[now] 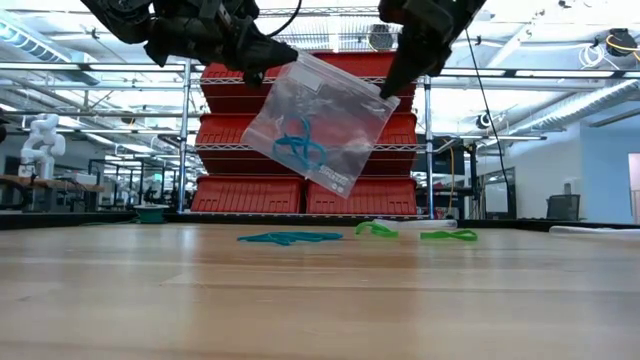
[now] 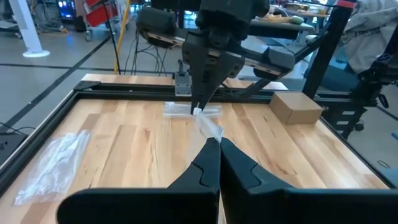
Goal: Sort rubber bands
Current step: Close the bottom left transparent zip bag
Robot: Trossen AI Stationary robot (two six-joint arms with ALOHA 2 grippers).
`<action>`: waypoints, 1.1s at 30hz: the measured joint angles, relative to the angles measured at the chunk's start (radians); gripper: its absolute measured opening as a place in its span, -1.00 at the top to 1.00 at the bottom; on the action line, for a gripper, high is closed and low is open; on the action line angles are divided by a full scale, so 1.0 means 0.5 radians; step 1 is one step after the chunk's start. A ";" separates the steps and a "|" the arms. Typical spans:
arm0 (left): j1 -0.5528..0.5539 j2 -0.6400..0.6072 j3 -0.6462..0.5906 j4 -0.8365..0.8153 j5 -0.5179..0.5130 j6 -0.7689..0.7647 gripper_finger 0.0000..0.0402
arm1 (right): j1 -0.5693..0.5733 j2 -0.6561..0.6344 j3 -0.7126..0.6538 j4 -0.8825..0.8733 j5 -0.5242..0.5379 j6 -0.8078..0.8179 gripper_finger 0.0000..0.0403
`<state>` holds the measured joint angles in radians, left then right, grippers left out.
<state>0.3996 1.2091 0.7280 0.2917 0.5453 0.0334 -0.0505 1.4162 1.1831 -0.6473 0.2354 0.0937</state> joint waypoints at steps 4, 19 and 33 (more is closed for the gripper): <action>0.000 0.000 0.000 -0.023 -0.002 0.001 1.00 | 0.001 0.000 0.002 -0.026 -0.001 0.000 0.99; 0.001 -0.002 0.000 -0.042 -0.005 0.002 1.00 | -0.002 -0.003 0.036 0.139 0.000 -0.027 0.29; 0.001 -0.002 0.000 -0.042 -0.010 0.002 1.00 | -0.079 0.093 0.037 0.258 -0.103 -0.266 0.29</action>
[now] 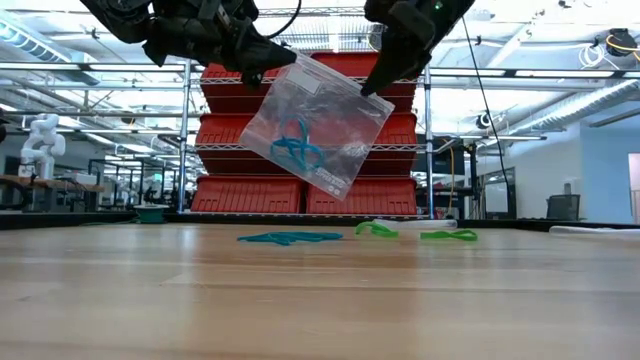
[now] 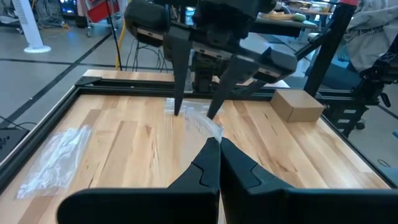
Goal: Sort rubber bands
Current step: Close the bottom left transparent zip bag, then open the top transparent zip bag
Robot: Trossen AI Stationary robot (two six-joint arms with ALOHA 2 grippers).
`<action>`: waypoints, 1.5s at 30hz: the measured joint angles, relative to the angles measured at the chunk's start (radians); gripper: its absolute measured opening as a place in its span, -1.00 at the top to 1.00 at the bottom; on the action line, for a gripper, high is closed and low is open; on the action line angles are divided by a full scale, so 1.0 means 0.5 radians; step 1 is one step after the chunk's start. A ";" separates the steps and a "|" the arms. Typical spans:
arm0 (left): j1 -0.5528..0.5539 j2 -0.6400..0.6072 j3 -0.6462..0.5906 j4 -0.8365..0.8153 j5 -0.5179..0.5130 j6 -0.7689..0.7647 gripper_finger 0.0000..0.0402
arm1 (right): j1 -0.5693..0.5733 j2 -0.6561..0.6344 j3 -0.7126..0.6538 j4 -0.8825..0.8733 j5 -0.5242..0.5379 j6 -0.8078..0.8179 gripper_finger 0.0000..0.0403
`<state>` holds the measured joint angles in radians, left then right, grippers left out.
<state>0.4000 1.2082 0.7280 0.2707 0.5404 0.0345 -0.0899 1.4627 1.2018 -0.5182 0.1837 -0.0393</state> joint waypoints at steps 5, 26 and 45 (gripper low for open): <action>0.005 0.000 0.000 -0.005 0.000 0.017 1.00 | -0.005 0.003 0.001 0.007 0.002 -0.006 0.74; 0.055 -0.163 0.000 -0.248 -0.174 0.065 1.00 | -0.003 0.001 0.009 -0.146 0.053 0.126 0.87; 0.247 -0.076 -0.048 -1.315 -1.373 0.208 1.00 | -0.005 -0.057 0.000 -0.229 0.156 0.131 0.23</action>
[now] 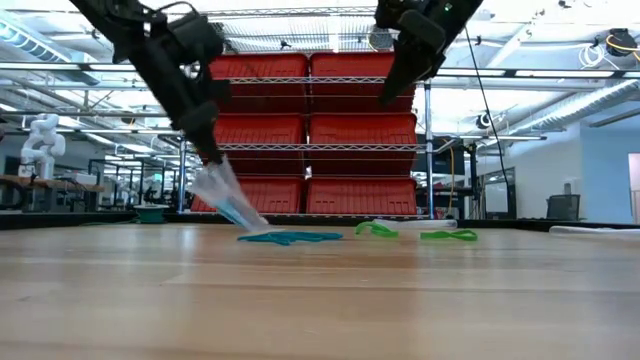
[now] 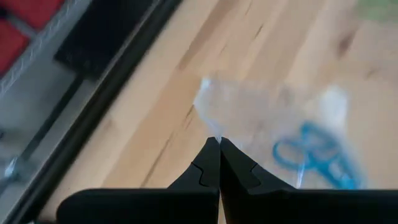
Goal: Sort rubber bands
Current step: Open the top transparent zip bag
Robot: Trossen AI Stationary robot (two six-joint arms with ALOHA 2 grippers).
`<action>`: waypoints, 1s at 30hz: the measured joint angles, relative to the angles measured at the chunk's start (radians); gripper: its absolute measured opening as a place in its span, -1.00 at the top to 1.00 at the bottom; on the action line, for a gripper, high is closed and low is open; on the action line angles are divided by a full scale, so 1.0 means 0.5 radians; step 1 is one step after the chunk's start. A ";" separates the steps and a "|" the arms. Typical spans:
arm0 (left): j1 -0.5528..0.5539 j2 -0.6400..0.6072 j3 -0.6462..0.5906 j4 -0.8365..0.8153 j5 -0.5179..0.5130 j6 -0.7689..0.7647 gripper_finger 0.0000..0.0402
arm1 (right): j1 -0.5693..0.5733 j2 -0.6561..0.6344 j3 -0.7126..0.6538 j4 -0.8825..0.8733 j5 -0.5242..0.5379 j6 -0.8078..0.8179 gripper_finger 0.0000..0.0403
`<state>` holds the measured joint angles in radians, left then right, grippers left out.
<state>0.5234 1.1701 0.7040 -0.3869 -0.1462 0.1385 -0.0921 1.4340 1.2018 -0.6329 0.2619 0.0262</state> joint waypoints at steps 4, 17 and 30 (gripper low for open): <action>0.063 0.013 -0.078 -0.128 -0.008 -0.046 1.00 | 0.000 0.000 0.001 -0.100 0.002 0.029 0.23; 0.118 0.015 -0.204 -0.140 -0.083 -0.090 0.46 | -0.178 0.000 -0.012 -0.281 0.024 0.132 0.17; 0.118 -0.007 -0.204 0.402 0.788 -0.284 0.09 | -1.097 0.212 -0.495 0.533 -0.407 -0.392 0.41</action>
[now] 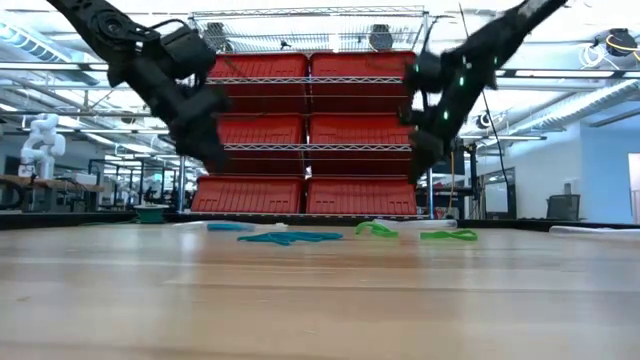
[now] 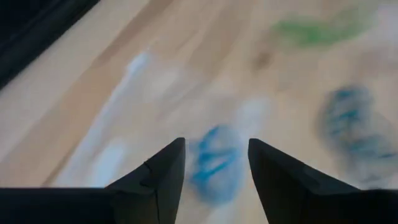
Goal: Sort rubber bands
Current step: Open the top transparent zip bag
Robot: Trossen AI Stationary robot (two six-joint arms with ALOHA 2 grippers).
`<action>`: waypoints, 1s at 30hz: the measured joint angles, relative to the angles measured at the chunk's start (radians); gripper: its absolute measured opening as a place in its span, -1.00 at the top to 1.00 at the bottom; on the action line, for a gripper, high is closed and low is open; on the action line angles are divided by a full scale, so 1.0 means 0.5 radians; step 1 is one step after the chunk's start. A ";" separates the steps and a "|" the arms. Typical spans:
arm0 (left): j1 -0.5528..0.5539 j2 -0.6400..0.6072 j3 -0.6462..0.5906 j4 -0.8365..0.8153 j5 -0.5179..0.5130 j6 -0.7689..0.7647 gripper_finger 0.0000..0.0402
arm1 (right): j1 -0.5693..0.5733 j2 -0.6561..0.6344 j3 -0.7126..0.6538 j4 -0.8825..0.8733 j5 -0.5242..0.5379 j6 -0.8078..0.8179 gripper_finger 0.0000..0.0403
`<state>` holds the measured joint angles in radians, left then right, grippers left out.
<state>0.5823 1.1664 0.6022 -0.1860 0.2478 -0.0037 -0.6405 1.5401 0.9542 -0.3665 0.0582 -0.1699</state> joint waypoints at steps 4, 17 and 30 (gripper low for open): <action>0.000 0.004 -0.026 0.332 0.354 -0.102 0.09 | -0.163 0.145 -0.004 0.129 -0.071 -0.155 0.67; -0.003 0.005 -0.105 0.584 0.525 -0.245 0.09 | -0.175 0.466 0.006 -0.056 -0.290 0.051 0.99; -0.004 0.005 -0.106 0.495 0.524 -0.224 0.09 | 0.203 0.204 -0.005 0.011 -0.358 0.163 0.60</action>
<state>0.5804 1.1690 0.5491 0.0616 0.5099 -0.1158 -0.5390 1.6422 0.9516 -0.3609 -0.1209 -0.0883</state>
